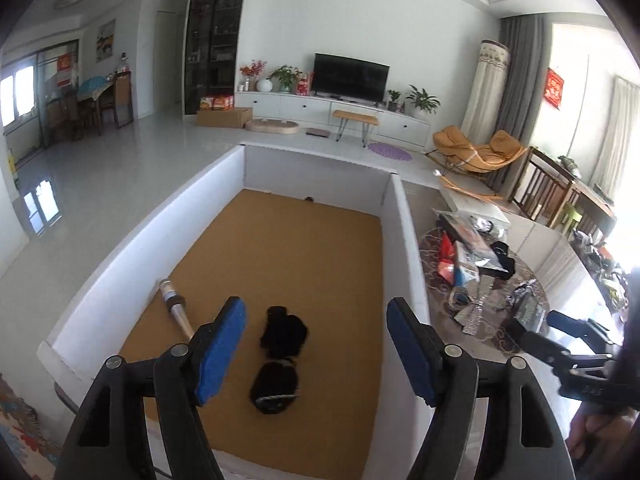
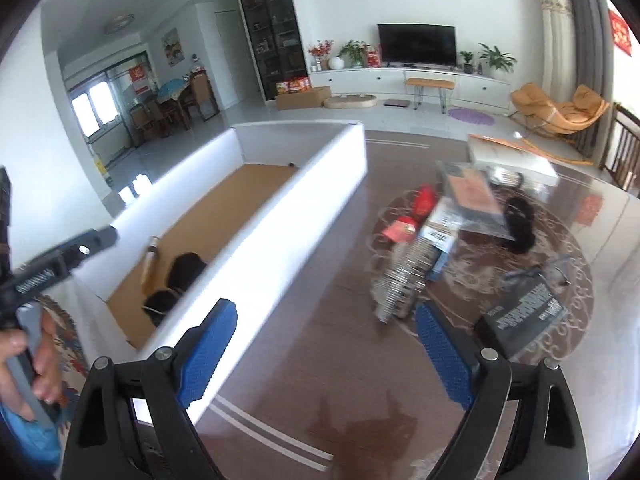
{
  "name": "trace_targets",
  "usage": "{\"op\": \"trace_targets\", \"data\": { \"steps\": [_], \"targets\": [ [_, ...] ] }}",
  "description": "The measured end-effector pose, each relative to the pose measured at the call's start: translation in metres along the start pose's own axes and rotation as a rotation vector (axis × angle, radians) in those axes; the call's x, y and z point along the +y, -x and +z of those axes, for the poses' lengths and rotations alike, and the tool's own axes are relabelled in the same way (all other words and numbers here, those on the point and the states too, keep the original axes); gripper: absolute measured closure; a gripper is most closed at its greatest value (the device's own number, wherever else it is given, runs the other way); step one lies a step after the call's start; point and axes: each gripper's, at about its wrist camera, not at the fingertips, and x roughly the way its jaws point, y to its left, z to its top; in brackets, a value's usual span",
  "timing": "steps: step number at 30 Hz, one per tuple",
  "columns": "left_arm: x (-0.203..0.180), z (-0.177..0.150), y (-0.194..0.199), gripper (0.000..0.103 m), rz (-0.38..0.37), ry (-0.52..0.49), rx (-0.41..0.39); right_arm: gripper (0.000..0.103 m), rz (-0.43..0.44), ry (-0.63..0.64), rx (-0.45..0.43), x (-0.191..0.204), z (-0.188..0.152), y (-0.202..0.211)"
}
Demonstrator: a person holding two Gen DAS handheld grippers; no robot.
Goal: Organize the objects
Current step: 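Carry the gold tube and black pouch over the white bin and release both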
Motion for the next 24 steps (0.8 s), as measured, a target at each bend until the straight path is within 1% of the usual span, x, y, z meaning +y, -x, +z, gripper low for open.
{"op": "trace_targets", "data": {
  "steps": [1,2,3,5,6,7,10,12,14,16,18,20,22,23,24],
  "targets": [
    [-0.020,0.001,0.005,0.031,-0.053,-0.031,-0.004,0.012,-0.055,-0.015,0.021,-0.019,-0.015,-0.003],
    [-0.041,-0.002,0.008,0.027,-0.103,-0.062,-0.002,0.012,-0.098,-0.039,0.049,-0.043,-0.025,-0.007],
    [-0.062,-0.006,0.009,0.019,-0.151,-0.092,0.005,0.012,-0.137,-0.069,0.072,-0.063,-0.040,-0.009],
    [-0.102,-0.020,0.006,0.008,-0.237,-0.150,0.027,0.012,-0.200,-0.143,0.099,-0.102,-0.065,-0.007],
    [-0.120,-0.032,0.004,0.007,-0.266,-0.180,0.041,0.012,-0.223,-0.181,0.105,-0.117,-0.075,-0.001],
    [-0.137,-0.042,-0.003,0.007,-0.276,-0.211,0.063,0.012,-0.244,-0.212,0.111,-0.131,-0.083,0.001],
    [-0.178,-0.072,-0.038,0.007,-0.262,-0.278,0.141,0.012,-0.291,-0.277,0.127,-0.158,-0.098,0.005],
    [-0.191,-0.088,-0.067,0.007,-0.237,-0.298,0.191,0.012,-0.320,-0.288,0.142,-0.168,-0.101,0.003],
    [-0.200,-0.097,-0.092,0.007,-0.193,-0.320,0.219,0.012,-0.338,-0.283,0.153,-0.175,-0.097,-0.003],
    [-0.203,-0.101,-0.110,0.007,-0.164,-0.327,0.241,0.012,-0.350,-0.275,0.161,-0.178,-0.096,-0.006],
    [-0.203,-0.099,-0.121,0.007,-0.158,-0.309,0.247,0.011,-0.372,-0.263,0.170,-0.178,-0.096,-0.009],
    [-0.201,-0.098,-0.132,0.007,-0.144,-0.296,0.246,0.007,-0.369,-0.259,0.163,-0.179,-0.094,-0.012],
    [-0.199,-0.100,-0.145,0.007,-0.125,-0.291,0.272,0.000,-0.372,-0.257,0.156,-0.180,-0.093,-0.015],
    [-0.196,-0.101,-0.151,0.007,-0.118,-0.282,0.291,0.000,-0.374,-0.256,0.150,-0.181,-0.093,-0.016],
    [-0.195,-0.101,-0.150,0.007,-0.103,-0.291,0.263,0.000,-0.374,-0.252,0.142,-0.181,-0.093,-0.018]
  ]
}}
